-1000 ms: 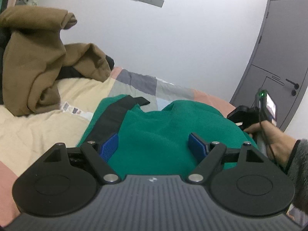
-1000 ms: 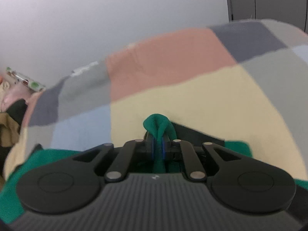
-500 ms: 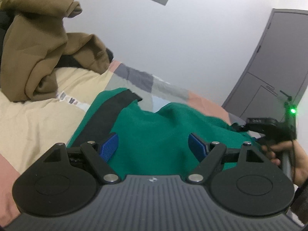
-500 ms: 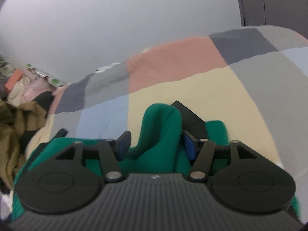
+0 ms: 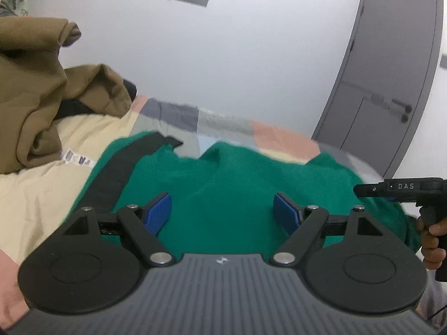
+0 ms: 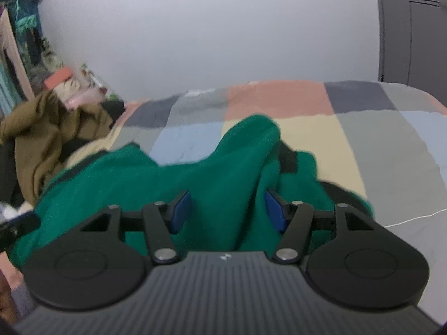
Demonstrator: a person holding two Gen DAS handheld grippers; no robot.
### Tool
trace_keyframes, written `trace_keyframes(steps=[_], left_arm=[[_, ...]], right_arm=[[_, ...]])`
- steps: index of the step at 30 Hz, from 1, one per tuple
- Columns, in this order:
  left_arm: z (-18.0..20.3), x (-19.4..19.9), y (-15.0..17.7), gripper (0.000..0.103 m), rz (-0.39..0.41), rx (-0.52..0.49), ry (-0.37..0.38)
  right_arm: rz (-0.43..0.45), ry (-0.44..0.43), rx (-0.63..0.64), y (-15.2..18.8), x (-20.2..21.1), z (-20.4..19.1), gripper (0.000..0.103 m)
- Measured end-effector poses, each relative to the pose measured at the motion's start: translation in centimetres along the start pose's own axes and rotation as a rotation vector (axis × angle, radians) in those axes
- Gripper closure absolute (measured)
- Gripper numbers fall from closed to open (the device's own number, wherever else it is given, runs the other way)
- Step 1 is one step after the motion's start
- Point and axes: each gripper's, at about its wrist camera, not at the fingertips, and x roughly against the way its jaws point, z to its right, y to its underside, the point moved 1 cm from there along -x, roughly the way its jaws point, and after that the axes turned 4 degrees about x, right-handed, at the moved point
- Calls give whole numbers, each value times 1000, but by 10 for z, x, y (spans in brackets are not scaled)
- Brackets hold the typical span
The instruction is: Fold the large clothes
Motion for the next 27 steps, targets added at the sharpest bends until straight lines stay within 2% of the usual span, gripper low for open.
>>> trace_keyframes(steps=[6, 11, 15, 21, 24, 26, 27], left_arm=[[-11, -25, 9, 20, -93, 48, -19], [-12, -23, 10, 20, -95, 49, -21], [-17, -7, 5, 20, -85, 115, -17], [-25, 43, 1, 20, -65, 299, 61], [-27, 62, 4, 19, -86, 395, 114], [-30, 67, 12, 17, -120, 478, 151], [-32, 67, 16, 17, -137, 513, 167]], right_arm=[[-77, -59, -34, 16, -25, 9, 43], [-97, -76, -97, 19, -20, 13, 43], [-72, -69, -165, 18, 8, 8, 43], [12, -128, -367, 33, 65, 10, 43], [19, -160, -465, 49, 83, 13, 42], [-10, -215, -566, 62, 88, 16, 36], [-27, -239, -613, 68, 88, 17, 21]])
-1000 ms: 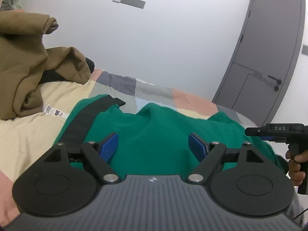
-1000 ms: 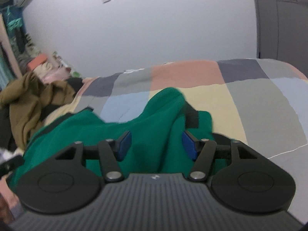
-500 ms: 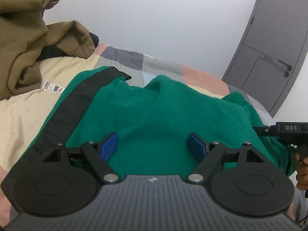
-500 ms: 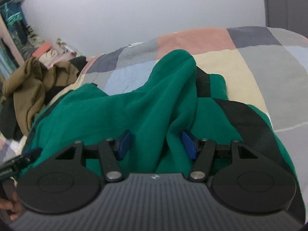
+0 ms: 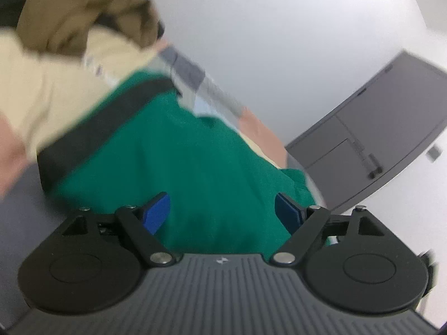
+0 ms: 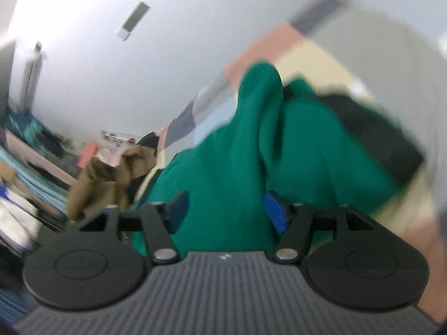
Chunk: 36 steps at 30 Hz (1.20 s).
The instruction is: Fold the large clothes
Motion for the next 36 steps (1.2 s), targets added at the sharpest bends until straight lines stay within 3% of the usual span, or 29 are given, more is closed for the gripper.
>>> trace_keyframes(steps=[1, 5, 9, 13, 15, 18, 25, 27, 30, 32, 35, 36], left_arm=[[-5, -2, 3, 16, -27, 45, 11], [-28, -19, 7, 15, -119, 209, 38], [-51, -34, 10, 13, -171, 376, 87], [-70, -49, 13, 13, -213, 487, 57], [-76, -54, 15, 13, -216, 509, 18], [-81, -60, 14, 13, -197, 523, 21], [-78, -61, 9, 17, -74, 469, 35], [-80, -62, 8, 20, -47, 481, 28], [-83, -62, 6, 34, -18, 483, 16], [-81, -58, 6, 52, -5, 466, 4], [-72, -47, 3, 69, 20, 407, 9], [-67, -42, 4, 71, 28, 379, 8]], right_arm=[[-13, -22, -62, 6, 0, 6, 15], [-93, -49, -185, 22, -18, 17, 15], [-99, -15, -313, 28, -38, 36, 16], [-109, 1, -413, 35, -56, 54, 17], [-105, 8, -428, 36, -60, 57, 17], [-64, 12, -436, 35, -59, 56, 17], [20, -29, -552, 30, -49, 66, 18], [3, -10, -509, 27, -56, 64, 17], [-17, 21, -433, 23, -71, 57, 15], [-29, 45, -348, 19, -77, 47, 16], [-31, 74, -224, 14, -74, 34, 44], [-35, 75, -204, 12, -71, 32, 57]])
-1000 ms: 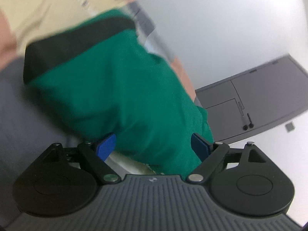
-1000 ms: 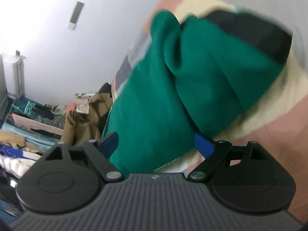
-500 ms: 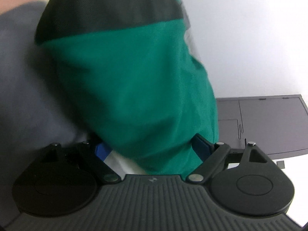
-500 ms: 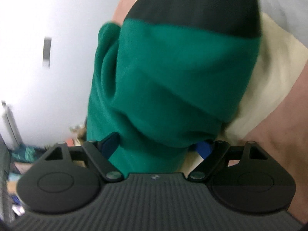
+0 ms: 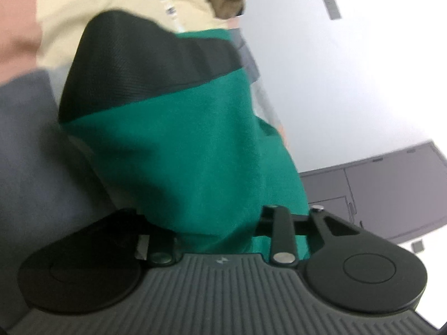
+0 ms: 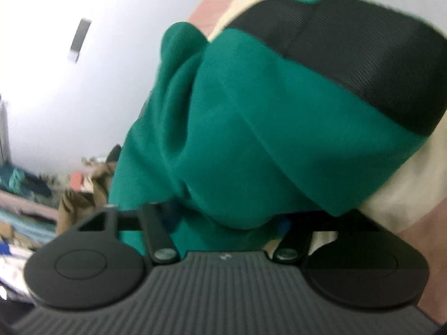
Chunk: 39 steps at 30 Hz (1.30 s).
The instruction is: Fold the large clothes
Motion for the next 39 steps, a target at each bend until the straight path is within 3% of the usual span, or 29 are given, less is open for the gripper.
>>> trace_keyframes(steps=[1, 4, 8, 16, 18, 23, 28, 33, 39], left_arm=[[4, 4, 3, 72, 9, -18, 3], [11, 20, 6, 74, 14, -56, 12], [26, 50, 19, 74, -9, -128, 3], [35, 110, 47, 73, -87, -181, -50], [34, 110, 46, 71, -101, -167, -57], [35, 95, 32, 40, -154, -101, -11], [52, 90, 15, 37, -164, -116, 46], [84, 81, -3, 32, -132, -197, 102], [115, 55, -31, 30, -30, -370, 156]], right_arm=[[0, -6, 13, -1, 6, -3, 68], [29, -14, 103, 1, 25, -19, 77], [66, -3, 207, 9, 56, -26, 80], [55, -27, 233, 30, 116, -21, 82], [51, -29, 218, 38, 119, -19, 82], [29, -21, 123, 28, 110, -15, 76], [24, -68, 97, 9, 108, -27, 57], [66, -95, 157, -11, 100, -52, 55], [122, -119, 253, -45, 64, -77, 54]])
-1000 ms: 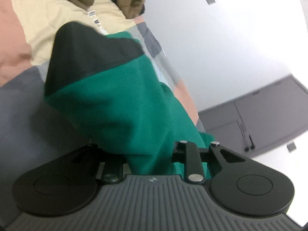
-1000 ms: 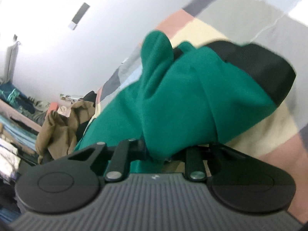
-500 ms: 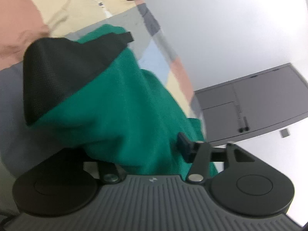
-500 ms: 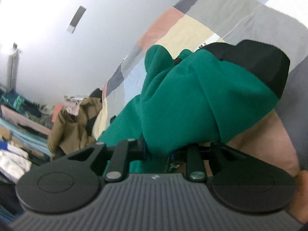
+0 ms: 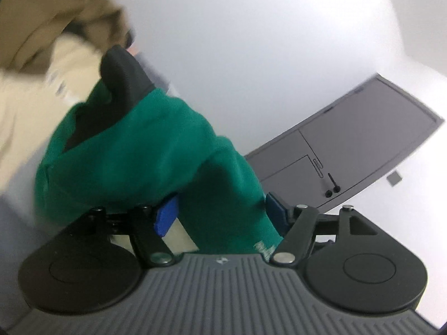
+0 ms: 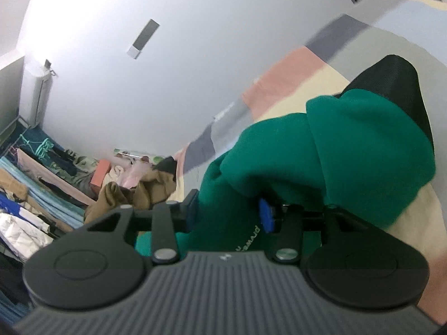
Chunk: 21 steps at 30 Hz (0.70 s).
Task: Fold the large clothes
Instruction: 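Lay the hoodie on the bed and grasp its edge with both grippers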
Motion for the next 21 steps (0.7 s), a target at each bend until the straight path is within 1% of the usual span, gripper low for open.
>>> trace_keyframes(steps=[2, 5, 7, 8, 9, 10, 12, 13, 14, 16, 18, 21], left_arm=[[0, -15, -9, 30, 34, -70, -10], [-2, -36, -18, 30, 87, -155, -50], [-7, -46, -22, 29, 124, -176, -65], [-12, -57, -25, 28, 139, -187, -67], [-16, -63, -26, 28, 152, -206, -79], [-20, -71, -26, 28, 159, -228, -109], [-31, -89, -27, 28, 149, -252, -177], [-37, -94, -26, 28, 137, -259, -197], [-41, -102, -26, 28, 129, -265, -213], [-55, -116, -26, 28, 115, -283, -257], [-72, -132, -26, 28, 108, -300, -295], [-86, -140, -27, 28, 109, -288, -309]], right_arm=[[16, -1, 39, -8, -18, 1, 54], [44, -5, 67, -17, -42, 8, 52], [69, -19, 61, -21, -52, 13, 49], [84, -30, 55, -22, -56, 16, 48], [94, -37, 57, -24, -57, 18, 47], [106, -41, 65, -25, -59, 20, 47], [124, -41, 75, -27, -58, 22, 43], [134, -50, 86, -29, -57, 24, 40], [141, -58, 102, -30, -56, 25, 39], [143, -44, 139, -34, -59, 29, 39], [125, -4, 147, -37, -70, 36, 39], [68, 40, 177, -35, -97, 50, 39]])
